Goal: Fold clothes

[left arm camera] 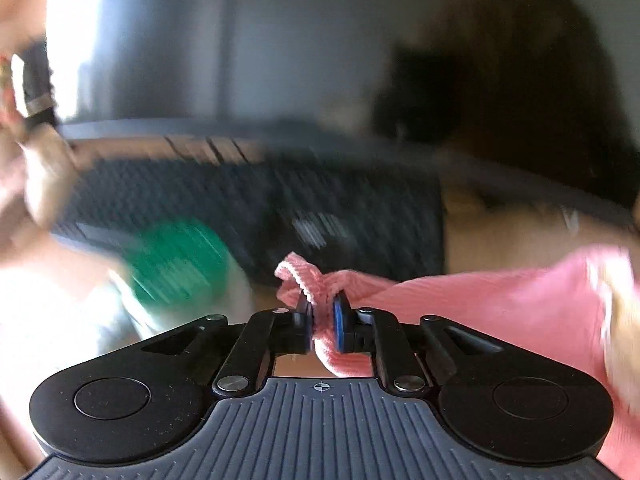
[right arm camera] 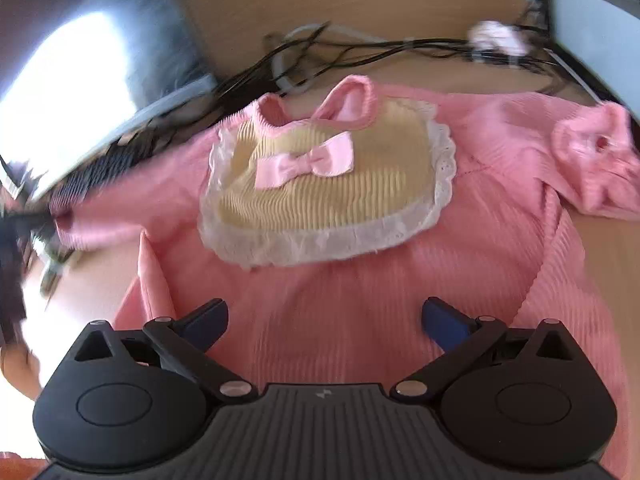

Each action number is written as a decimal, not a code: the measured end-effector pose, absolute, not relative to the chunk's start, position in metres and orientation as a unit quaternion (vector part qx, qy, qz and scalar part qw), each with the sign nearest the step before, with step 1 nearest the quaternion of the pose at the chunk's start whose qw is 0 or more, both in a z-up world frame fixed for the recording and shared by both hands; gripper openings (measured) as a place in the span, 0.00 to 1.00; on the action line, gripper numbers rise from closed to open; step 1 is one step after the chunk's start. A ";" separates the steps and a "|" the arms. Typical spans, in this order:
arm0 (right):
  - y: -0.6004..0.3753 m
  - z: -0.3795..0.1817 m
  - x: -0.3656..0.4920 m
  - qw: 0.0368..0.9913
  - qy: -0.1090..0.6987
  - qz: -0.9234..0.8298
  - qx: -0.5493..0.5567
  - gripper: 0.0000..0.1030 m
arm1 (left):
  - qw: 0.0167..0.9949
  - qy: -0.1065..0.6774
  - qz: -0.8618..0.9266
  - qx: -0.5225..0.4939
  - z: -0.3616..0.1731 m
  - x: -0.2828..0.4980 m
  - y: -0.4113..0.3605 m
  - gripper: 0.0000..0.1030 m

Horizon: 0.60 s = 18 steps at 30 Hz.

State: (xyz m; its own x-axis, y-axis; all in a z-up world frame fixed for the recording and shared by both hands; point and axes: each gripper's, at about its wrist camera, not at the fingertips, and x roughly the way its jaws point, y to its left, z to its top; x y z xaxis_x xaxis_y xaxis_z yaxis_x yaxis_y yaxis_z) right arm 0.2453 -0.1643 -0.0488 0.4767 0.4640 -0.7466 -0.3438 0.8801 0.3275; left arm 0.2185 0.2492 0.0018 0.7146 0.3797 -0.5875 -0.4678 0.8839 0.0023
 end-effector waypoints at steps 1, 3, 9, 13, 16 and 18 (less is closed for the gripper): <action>-0.159 -0.049 0.243 0.854 0.456 0.245 0.055 1.00 | 0.927 0.284 0.235 -0.065 0.013 0.215 0.256 0.11; -0.149 -0.048 0.241 0.842 0.466 0.268 0.046 1.00 | 0.931 0.265 0.245 -0.044 0.029 0.214 0.267 0.11; -0.135 -0.013 0.266 0.873 0.413 0.259 0.006 1.00 | 0.926 0.288 0.239 -0.043 0.041 0.223 0.287 0.39; -0.112 0.002 0.300 0.913 0.322 0.207 -0.139 1.00 | 0.934 0.283 0.198 -0.096 0.045 0.199 0.276 0.75; -0.089 -0.011 0.330 0.910 0.300 0.206 -0.198 0.98 | 0.934 0.289 0.157 -0.140 0.042 0.188 0.262 0.81; -0.076 -0.022 0.348 0.899 0.309 0.226 -0.214 0.96 | 0.931 0.299 0.115 -0.176 0.037 0.188 0.249 0.85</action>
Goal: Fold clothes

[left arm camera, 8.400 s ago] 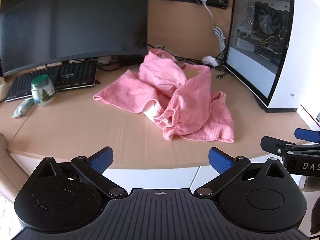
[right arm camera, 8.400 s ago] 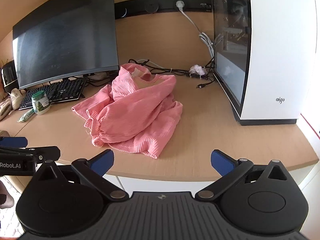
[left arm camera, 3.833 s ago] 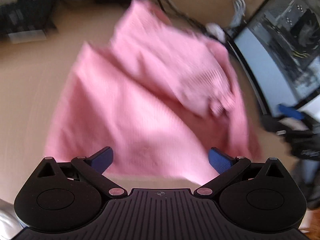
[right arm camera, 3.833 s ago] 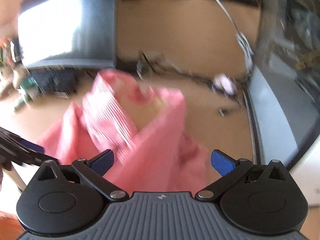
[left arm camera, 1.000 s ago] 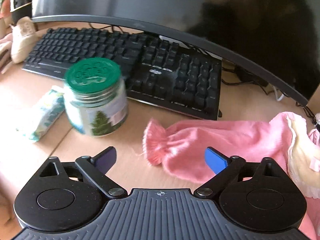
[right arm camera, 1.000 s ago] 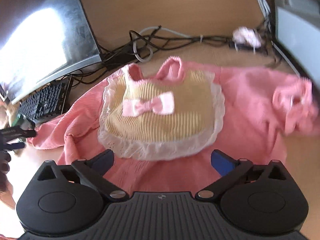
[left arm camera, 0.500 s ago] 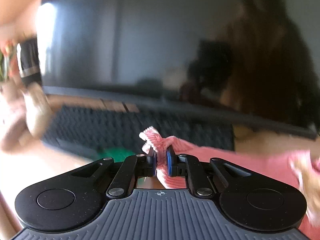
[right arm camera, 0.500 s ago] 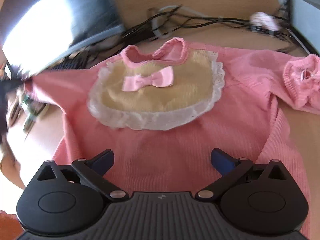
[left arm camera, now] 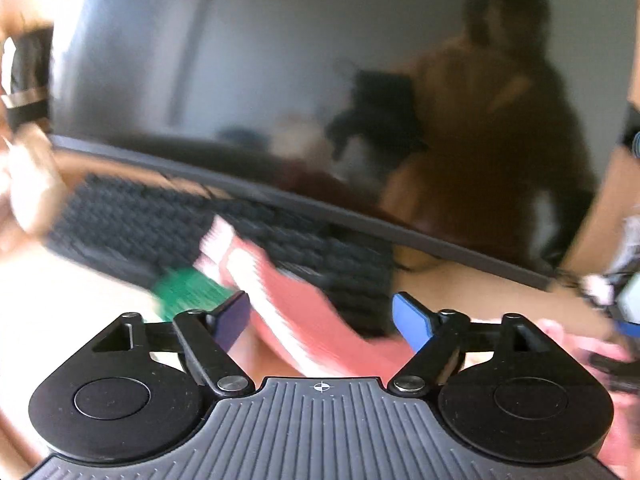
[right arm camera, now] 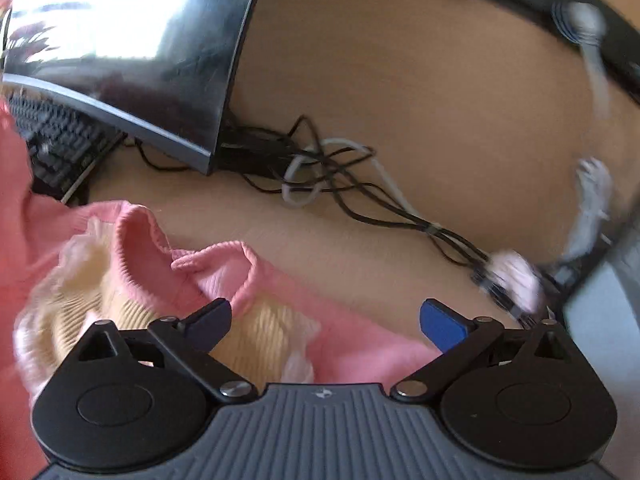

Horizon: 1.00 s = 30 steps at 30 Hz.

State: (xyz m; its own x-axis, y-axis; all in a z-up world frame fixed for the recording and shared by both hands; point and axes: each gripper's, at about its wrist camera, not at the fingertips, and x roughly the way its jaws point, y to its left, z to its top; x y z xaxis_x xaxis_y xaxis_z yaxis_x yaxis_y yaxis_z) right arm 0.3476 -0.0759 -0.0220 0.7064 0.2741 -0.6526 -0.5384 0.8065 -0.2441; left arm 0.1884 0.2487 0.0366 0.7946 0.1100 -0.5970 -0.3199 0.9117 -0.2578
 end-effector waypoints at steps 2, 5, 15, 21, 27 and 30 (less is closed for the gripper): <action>-0.056 -0.033 0.360 0.877 0.302 0.242 -0.284 0.87 | 0.926 0.310 0.075 -0.200 0.030 0.190 0.234 0.87; -0.040 -0.050 0.380 0.858 0.195 0.160 -0.448 0.86 | 0.921 0.327 0.052 -0.203 0.023 0.193 0.208 0.89; -0.122 -0.007 0.372 0.920 0.280 0.163 -0.221 0.92 | 0.905 0.378 0.013 -0.197 -0.006 0.200 0.173 0.91; -0.185 -0.016 0.300 0.915 0.356 0.169 -0.082 0.97 | 0.891 0.396 -0.116 -0.188 -0.018 0.239 0.135 0.92; -0.203 -0.054 0.251 0.900 0.409 0.146 -0.030 0.96 | 0.871 0.432 -0.170 -0.161 -0.047 0.271 0.096 0.92; -0.204 -0.062 0.236 0.893 0.424 0.149 -0.005 0.95 | 0.866 0.443 -0.178 -0.150 -0.054 0.270 0.095 0.92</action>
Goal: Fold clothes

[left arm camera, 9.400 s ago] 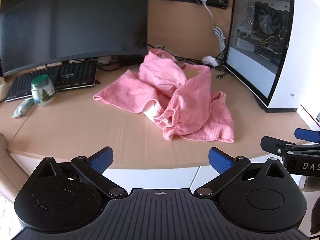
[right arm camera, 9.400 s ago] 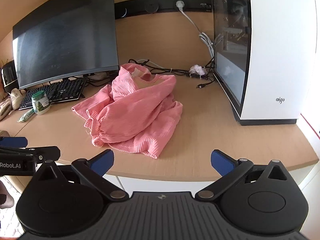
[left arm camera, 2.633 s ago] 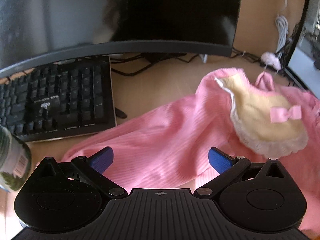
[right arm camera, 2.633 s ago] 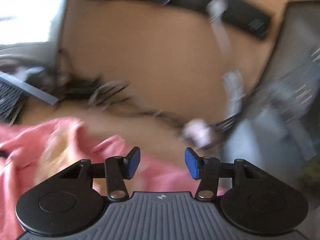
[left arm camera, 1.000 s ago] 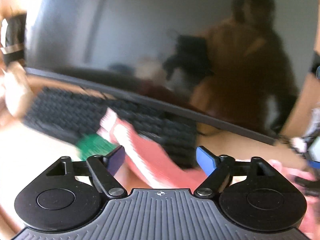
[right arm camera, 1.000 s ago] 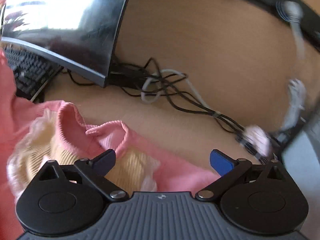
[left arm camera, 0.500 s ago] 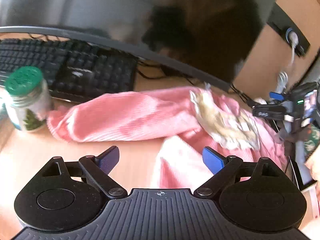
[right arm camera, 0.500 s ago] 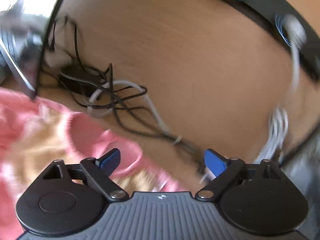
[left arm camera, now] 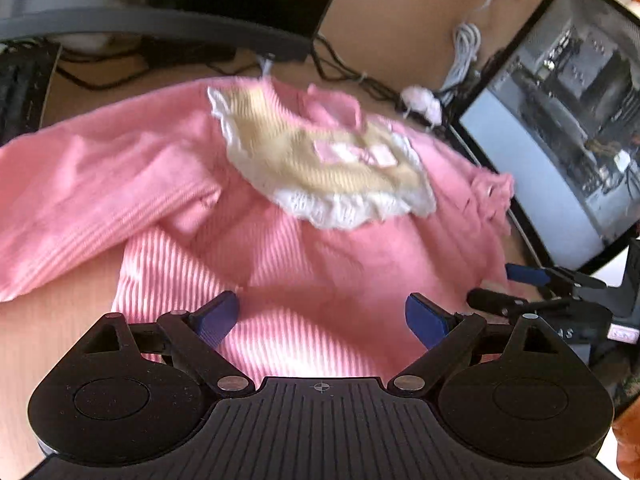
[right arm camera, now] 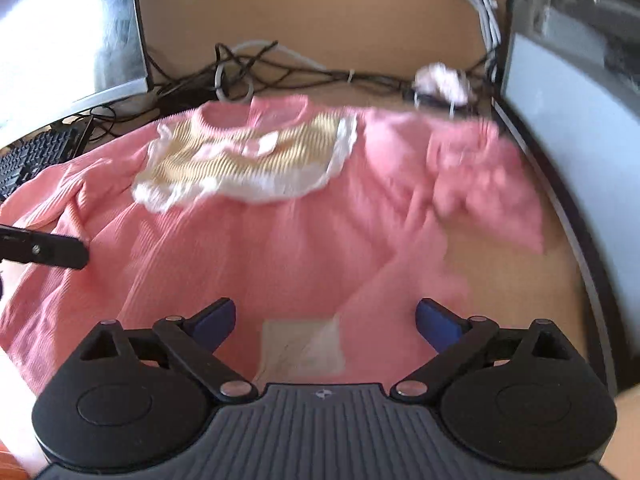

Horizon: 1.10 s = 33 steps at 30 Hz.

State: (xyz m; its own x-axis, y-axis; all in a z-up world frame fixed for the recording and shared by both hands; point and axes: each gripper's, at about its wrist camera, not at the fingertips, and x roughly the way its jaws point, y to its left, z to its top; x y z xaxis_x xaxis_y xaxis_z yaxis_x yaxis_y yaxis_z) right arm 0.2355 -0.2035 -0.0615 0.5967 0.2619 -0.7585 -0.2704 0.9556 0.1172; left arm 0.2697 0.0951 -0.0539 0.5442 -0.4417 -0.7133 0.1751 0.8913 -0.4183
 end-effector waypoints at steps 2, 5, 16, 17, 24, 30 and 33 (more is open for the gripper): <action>-0.200 -0.062 0.226 0.893 0.423 0.154 -0.007 0.95 | 0.863 0.447 -0.184 -0.149 -0.054 0.264 0.098 0.92; -0.194 -0.060 0.212 0.887 0.430 0.168 -0.019 0.95 | 0.860 0.448 -0.191 -0.155 -0.054 0.252 0.108 0.92; -0.204 -0.027 0.168 0.855 0.462 0.227 -0.061 0.88 | 0.844 0.484 -0.174 -0.152 -0.047 0.184 0.139 0.92; -0.207 -0.019 0.175 0.877 0.431 0.196 -0.083 0.88 | 0.841 0.487 -0.172 -0.162 -0.046 0.183 0.143 0.92; -0.243 -0.004 0.285 0.939 0.323 0.014 -0.114 0.54 | 0.850 0.472 -0.137 -0.189 -0.032 0.194 0.151 0.93; -0.247 -0.030 0.346 0.914 0.391 0.016 -0.112 0.15 | 0.866 0.442 -0.110 -0.207 -0.012 0.195 0.156 0.93; -0.234 0.006 0.350 0.926 0.364 0.071 -0.078 0.11 | 0.868 0.437 -0.090 -0.217 -0.012 0.188 0.165 0.94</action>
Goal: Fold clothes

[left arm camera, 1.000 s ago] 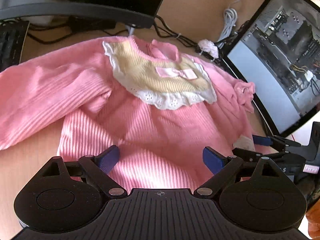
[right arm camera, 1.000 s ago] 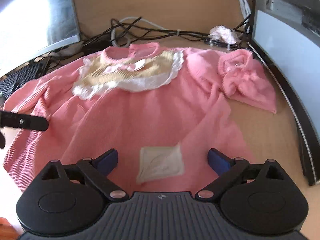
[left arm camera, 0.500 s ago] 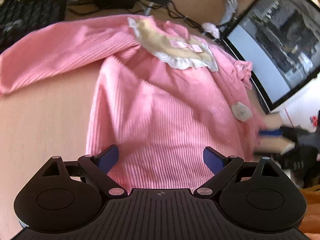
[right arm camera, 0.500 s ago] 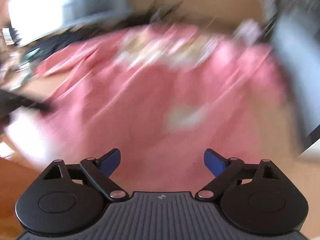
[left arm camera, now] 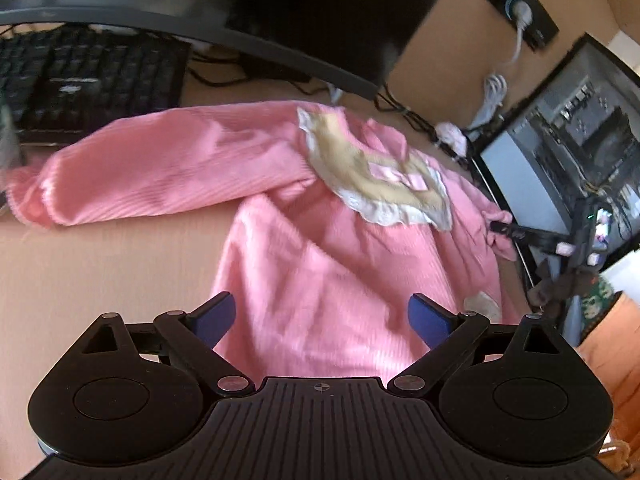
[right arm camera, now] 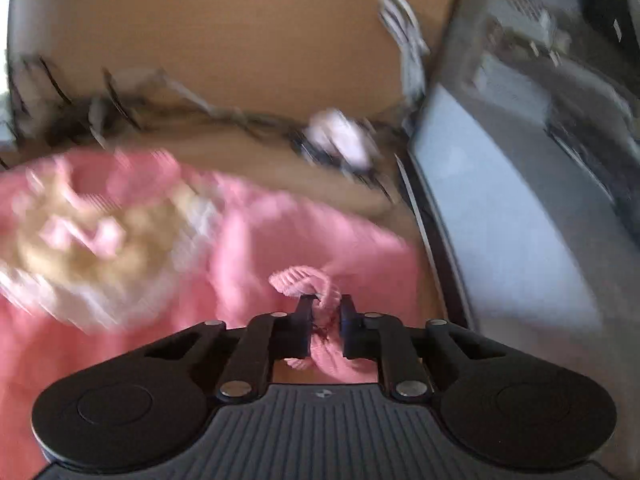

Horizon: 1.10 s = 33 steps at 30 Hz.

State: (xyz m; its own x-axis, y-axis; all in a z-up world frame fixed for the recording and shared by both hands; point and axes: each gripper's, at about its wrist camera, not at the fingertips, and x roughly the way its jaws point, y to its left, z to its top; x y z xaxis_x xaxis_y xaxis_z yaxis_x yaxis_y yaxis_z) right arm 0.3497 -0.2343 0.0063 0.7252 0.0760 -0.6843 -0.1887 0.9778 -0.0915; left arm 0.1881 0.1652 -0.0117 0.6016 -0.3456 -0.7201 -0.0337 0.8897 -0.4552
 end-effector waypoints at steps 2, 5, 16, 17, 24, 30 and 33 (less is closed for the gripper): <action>-0.216 0.041 0.351 0.936 0.328 0.120 -0.054 0.10 | 0.867 0.438 -0.072 -0.227 -0.016 0.184 0.173 0.94; -0.179 0.079 0.359 0.937 0.291 0.193 -0.025 0.10 | 0.863 0.439 -0.050 -0.246 -0.021 0.180 0.182 0.94; -0.144 0.067 0.371 0.918 0.287 0.263 0.069 0.60 | 0.862 0.427 -0.009 -0.273 -0.027 0.170 0.200 0.94; -0.148 0.060 0.369 0.918 0.295 0.257 0.068 0.60 | 0.862 0.426 -0.004 -0.274 -0.027 0.171 0.203 0.94; -0.162 -0.012 0.316 0.898 0.368 0.235 0.052 0.61 | 0.863 0.396 0.074 -0.304 -0.026 0.181 0.228 0.94; -0.155 -0.015 0.269 0.900 0.353 0.254 0.038 0.68 | 0.888 0.360 0.204 -0.201 -0.021 0.196 0.235 0.84; -0.152 -0.006 0.263 0.902 0.340 0.264 0.030 0.71 | 0.875 0.375 0.235 -0.196 -0.032 0.208 0.244 0.73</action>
State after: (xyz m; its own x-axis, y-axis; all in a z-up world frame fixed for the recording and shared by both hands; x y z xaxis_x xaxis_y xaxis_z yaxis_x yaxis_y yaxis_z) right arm 0.2632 -0.1523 -0.0063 0.6296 0.4968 -0.5973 -0.4564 0.8587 0.2332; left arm 0.2075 0.2440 -0.0324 0.6079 0.2644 -0.7487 -0.5586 0.8125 -0.1666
